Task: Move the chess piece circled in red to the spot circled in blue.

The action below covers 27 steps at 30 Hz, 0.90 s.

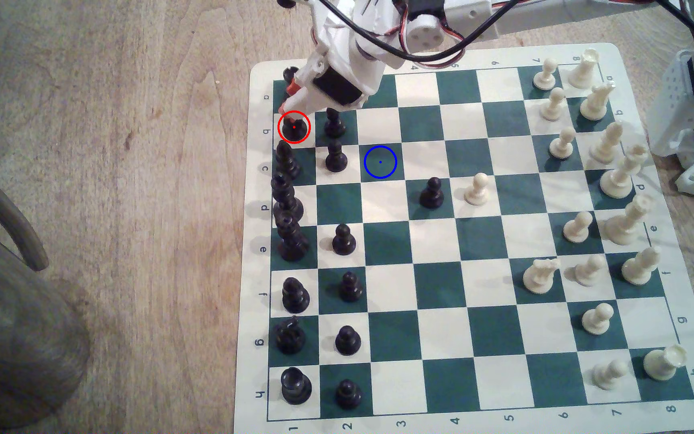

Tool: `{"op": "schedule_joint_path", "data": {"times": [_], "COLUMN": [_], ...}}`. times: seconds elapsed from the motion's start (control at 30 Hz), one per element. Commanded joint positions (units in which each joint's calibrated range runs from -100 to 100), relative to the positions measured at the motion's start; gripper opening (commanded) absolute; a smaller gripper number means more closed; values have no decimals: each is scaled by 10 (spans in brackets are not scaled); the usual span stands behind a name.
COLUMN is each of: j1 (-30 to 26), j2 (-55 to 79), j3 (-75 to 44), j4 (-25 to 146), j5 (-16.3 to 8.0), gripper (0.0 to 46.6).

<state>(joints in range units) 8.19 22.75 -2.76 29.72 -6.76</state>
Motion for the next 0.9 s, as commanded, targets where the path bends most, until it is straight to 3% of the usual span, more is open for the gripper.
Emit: {"op": "schedule_joint_path", "data": {"times": [0.0, 0.87], "j1": [-3, -2], "j2": [-65, -11], "j3": [-27, -16], "j4": [-1, -20], "j5": [-3, -5], "gripper": [108, 112]}}
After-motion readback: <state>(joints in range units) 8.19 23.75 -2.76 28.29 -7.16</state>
